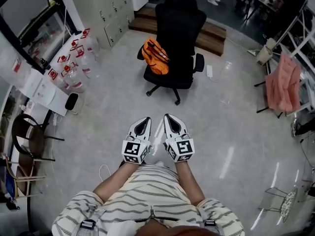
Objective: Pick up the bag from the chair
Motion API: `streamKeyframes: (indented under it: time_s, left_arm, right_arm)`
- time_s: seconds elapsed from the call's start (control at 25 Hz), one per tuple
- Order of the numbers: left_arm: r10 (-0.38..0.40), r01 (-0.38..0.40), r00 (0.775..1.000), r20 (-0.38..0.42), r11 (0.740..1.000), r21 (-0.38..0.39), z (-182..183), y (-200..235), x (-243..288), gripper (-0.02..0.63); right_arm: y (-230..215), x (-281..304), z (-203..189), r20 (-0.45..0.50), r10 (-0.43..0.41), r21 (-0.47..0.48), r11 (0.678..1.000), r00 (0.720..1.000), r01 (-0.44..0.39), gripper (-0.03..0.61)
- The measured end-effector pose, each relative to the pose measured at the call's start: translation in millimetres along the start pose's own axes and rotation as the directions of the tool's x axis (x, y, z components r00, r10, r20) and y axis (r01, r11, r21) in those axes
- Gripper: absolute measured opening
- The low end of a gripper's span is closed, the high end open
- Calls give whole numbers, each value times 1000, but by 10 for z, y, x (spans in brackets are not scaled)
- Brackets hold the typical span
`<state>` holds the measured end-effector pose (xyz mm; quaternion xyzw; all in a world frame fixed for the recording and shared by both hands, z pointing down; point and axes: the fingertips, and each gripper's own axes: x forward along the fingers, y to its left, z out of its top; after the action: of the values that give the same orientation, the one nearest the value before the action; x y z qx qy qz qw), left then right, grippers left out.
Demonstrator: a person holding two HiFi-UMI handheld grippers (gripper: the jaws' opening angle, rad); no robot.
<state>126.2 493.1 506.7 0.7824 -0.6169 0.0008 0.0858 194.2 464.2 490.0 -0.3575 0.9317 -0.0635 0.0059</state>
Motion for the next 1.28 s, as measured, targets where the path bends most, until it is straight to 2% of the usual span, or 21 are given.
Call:
streamKeyframes:
  time_s: [0.44,0.92,1.28]
  left_arm:
    - [9,-9,1000,-8,1000,-25,4,620,733,23]
    - [-46,46,999,-12,999,-28,451,1717,1805,23]
    - [-102,102,995,-6,994,-26,646,2292,2445,23]
  right_arm:
    - [-340,813,-75,-25,15,12,1000,1000,-15,18]
    - [-730,2233,178,-21,-59,9,998,998,59,18]
    - [-1022,3045,301,-17,-127,-2,992,992,127,18]
